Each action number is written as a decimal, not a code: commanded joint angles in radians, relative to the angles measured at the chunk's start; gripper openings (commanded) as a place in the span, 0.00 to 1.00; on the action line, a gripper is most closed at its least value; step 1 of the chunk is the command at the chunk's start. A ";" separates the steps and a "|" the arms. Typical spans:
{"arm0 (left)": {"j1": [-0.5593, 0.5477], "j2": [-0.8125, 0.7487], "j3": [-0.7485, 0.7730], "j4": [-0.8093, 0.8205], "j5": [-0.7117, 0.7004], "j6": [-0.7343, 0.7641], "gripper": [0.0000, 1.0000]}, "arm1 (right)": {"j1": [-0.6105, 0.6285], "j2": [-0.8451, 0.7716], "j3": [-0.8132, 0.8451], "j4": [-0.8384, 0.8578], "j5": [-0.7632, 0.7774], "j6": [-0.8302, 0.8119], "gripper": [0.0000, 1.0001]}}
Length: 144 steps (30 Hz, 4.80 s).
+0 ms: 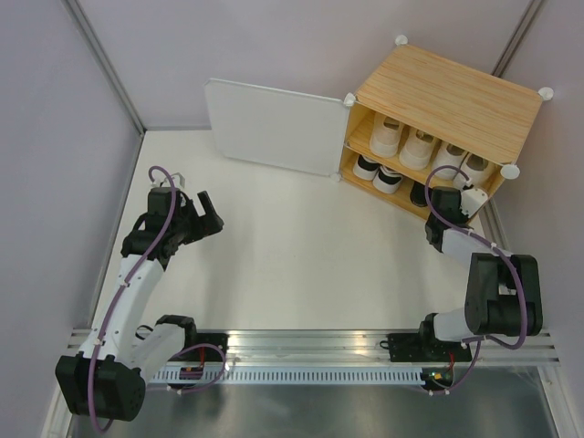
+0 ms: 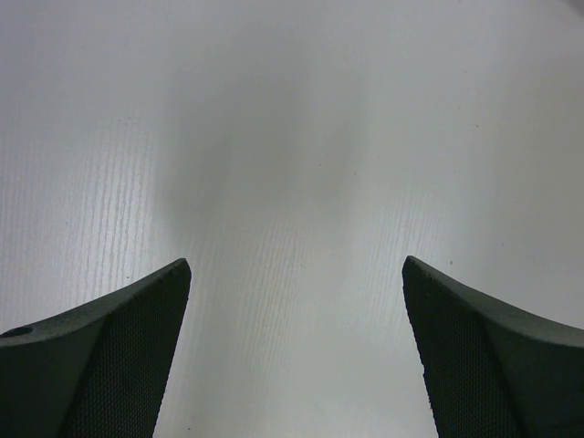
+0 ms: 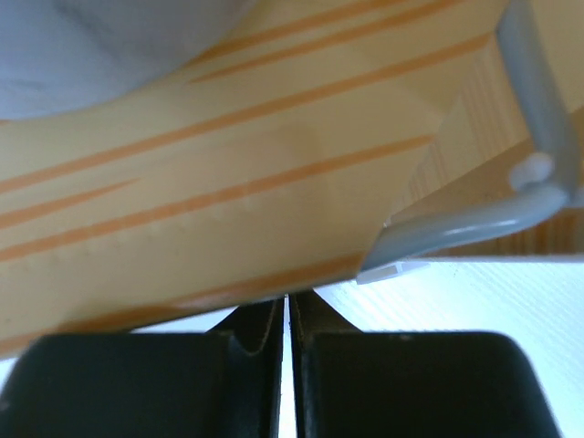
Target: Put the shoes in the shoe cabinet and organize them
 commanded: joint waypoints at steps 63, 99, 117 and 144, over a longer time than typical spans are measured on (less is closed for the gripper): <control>-0.002 -0.020 -0.002 0.032 -0.038 0.039 1.00 | -0.083 -0.120 -0.030 0.147 -0.102 -0.074 0.25; -0.002 -0.017 0.251 -0.040 0.085 0.040 1.00 | 0.060 -0.760 0.551 -0.651 -0.646 -0.185 0.98; -0.002 0.326 0.774 -0.062 0.003 0.072 1.00 | 0.287 -0.892 0.378 -0.531 -0.766 -0.317 0.98; 0.101 0.977 1.119 0.690 0.094 0.096 1.00 | 0.313 -0.875 0.174 -0.409 -1.041 -0.345 0.97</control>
